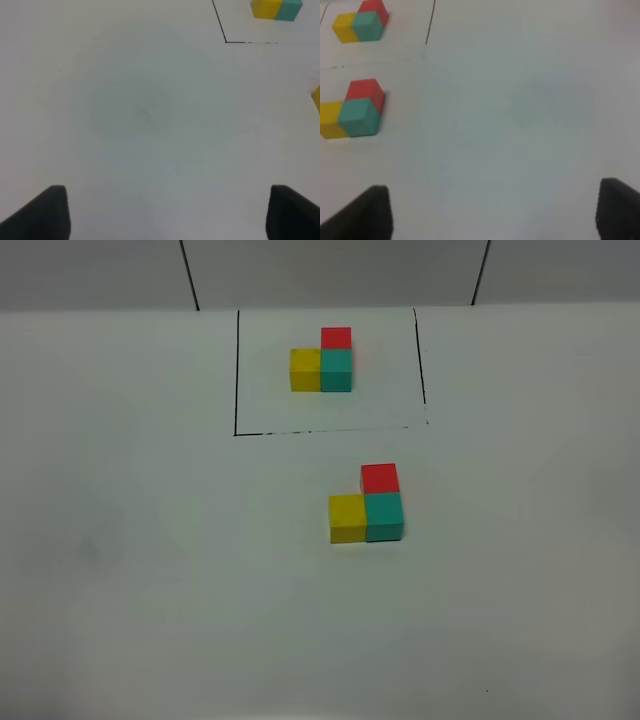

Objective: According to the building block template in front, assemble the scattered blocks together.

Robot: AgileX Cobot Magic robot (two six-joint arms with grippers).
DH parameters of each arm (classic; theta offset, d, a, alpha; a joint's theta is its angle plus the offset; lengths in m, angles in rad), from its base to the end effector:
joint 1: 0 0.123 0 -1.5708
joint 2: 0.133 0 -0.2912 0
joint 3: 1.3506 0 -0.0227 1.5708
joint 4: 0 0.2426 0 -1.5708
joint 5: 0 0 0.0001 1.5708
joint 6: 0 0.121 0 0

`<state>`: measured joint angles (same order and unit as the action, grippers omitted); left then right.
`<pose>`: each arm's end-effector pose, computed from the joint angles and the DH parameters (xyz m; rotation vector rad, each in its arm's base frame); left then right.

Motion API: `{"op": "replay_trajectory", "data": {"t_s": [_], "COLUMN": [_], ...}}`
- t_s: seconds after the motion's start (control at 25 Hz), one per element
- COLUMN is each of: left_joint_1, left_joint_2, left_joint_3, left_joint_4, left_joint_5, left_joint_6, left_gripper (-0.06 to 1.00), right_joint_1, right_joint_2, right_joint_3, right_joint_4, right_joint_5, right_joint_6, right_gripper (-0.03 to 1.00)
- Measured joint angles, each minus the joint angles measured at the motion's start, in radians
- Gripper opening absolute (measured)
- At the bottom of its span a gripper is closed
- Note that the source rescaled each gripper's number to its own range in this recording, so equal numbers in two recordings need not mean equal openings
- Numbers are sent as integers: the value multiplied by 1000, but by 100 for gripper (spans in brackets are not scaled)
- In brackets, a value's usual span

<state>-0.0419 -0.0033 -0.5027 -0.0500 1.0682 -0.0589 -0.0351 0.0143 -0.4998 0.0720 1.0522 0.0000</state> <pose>0.0070 -0.0056 0.2598 -0.0147 2.0469 -0.1228 0.0110 0.0072 0.2606 0.0336 2.0485 0.0644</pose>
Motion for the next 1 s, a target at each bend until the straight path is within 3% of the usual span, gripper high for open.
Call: {"op": "replay_trajectory", "data": {"t_s": [1.0], "left_joint_1": [0], "left_joint_2": [0], "left_joint_3": [0], "left_joint_4": [0], "left_joint_5": [0], "left_joint_6": [-1], "left_gripper": [88], "right_joint_1": [0], "right_joint_2": [0], "right_joint_3": [0], "right_joint_4": [0], "right_joint_5": [0], "right_joint_6": [0], "right_gripper": [66]}}
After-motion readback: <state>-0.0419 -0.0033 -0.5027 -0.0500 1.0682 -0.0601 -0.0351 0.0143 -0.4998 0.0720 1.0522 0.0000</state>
